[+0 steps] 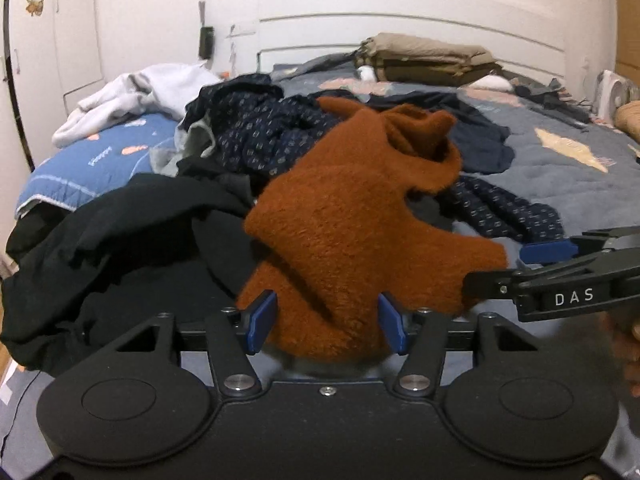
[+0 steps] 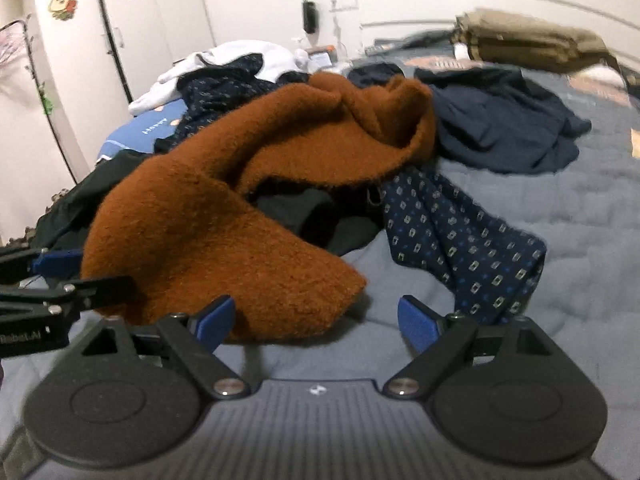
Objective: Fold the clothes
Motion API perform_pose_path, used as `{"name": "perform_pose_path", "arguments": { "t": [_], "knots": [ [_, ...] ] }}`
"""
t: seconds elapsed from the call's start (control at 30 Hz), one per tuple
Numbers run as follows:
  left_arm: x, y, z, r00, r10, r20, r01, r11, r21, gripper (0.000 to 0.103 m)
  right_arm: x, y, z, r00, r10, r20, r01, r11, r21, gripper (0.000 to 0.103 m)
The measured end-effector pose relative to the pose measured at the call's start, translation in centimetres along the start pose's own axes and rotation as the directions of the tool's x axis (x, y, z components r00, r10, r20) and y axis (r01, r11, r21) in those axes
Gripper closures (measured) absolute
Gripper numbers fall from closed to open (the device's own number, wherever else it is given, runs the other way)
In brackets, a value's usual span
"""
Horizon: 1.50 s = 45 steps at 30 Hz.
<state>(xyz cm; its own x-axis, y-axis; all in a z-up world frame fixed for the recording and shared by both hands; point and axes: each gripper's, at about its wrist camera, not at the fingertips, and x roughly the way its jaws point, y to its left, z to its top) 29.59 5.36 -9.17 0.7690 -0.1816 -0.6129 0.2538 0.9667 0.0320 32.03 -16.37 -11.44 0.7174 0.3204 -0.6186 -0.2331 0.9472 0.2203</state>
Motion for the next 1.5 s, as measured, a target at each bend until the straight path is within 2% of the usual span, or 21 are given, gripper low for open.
{"name": "perform_pose_path", "arguments": {
  "t": [0.07, 0.1, 0.17, 0.2, 0.23, 0.27, 0.4, 0.57, 0.87, 0.9, 0.93, 1.37, 1.5],
  "knots": [
    [0.5, 0.1, 0.0, 1.000, -0.005, -0.011, 0.005, 1.000, -0.007, 0.051, 0.6, -0.1, 0.0, 1.000, 0.016, -0.020, -0.015, 0.999, 0.029, 0.041],
    [0.8, 0.2, 0.0, 1.000, -0.008, -0.016, 0.008, 1.000, -0.010, 0.055, 0.9, -0.2, 0.0, 0.999, 0.024, -0.031, -0.022, 0.999, 0.044, 0.046],
    [1.3, 0.3, -0.1, 1.000, -0.013, -0.026, 0.013, 1.000, -0.016, 0.074, 1.2, 0.1, -0.1, 0.999, 0.037, -0.039, -0.035, 0.998, 0.043, 0.069],
    [1.3, 0.3, -0.2, 0.999, -0.021, -0.026, 0.021, 1.000, -0.019, 0.077, 1.1, 0.3, -0.1, 0.999, 0.039, -0.036, -0.038, 0.999, 0.036, 0.074],
    [1.3, 0.2, -0.2, 0.999, -0.031, -0.024, 0.031, 0.999, -0.021, 0.085, 1.0, 0.6, -0.1, 0.999, 0.042, -0.032, -0.041, 0.999, 0.028, 0.086],
    [1.2, 0.1, -0.3, 0.999, -0.034, -0.022, 0.034, 0.999, -0.015, 0.087, 0.8, 0.8, -0.1, 0.999, 0.044, -0.028, -0.043, 0.999, 0.020, 0.094],
    [0.5, -0.2, -0.3, 0.999, -0.041, -0.011, 0.041, 0.999, -0.026, 0.088, -0.2, 1.2, 0.0, 0.998, 0.064, -0.014, -0.064, 0.998, 0.015, 0.095],
    [-1.1, 0.4, -0.5, 0.999, -0.049, 0.014, 0.050, 0.994, -0.096, 0.092, -2.0, 1.4, -0.6, 0.994, 0.105, -0.001, -0.105, 0.994, 0.035, 0.096],
    [-5.6, -1.4, -1.7, 0.998, -0.055, 0.033, 0.057, 0.997, -0.044, 0.094, -6.9, 2.0, -2.5, 0.994, 0.112, 0.018, -0.113, 0.993, 0.045, 0.096],
    [-6.3, -1.6, -1.9, 0.998, -0.059, 0.035, 0.061, 0.997, -0.048, 0.095, -7.7, 2.1, -2.7, 0.993, 0.115, 0.021, -0.116, 0.992, 0.046, 0.096],
    [-6.9, -1.8, -2.0, 0.997, -0.066, 0.031, 0.068, 0.997, -0.049, 0.103, -8.6, 2.1, -2.9, 0.993, 0.118, 0.024, -0.119, 0.992, 0.048, 0.096],
    [-14.6, -5.8, -4.3, 0.992, -0.125, 0.033, 0.126, 0.991, -0.039, 0.103, -20.0, 3.2, -5.8, 0.984, 0.150, 0.091, -0.158, 0.983, 0.090, 0.097],
    [-16.2, -6.8, -5.2, 0.985, -0.171, 0.028, 0.172, 0.984, -0.041, 0.102, -22.7, 2.9, -7.0, 0.983, 0.138, 0.120, -0.152, 0.981, 0.118, 0.097]
  ]
}}
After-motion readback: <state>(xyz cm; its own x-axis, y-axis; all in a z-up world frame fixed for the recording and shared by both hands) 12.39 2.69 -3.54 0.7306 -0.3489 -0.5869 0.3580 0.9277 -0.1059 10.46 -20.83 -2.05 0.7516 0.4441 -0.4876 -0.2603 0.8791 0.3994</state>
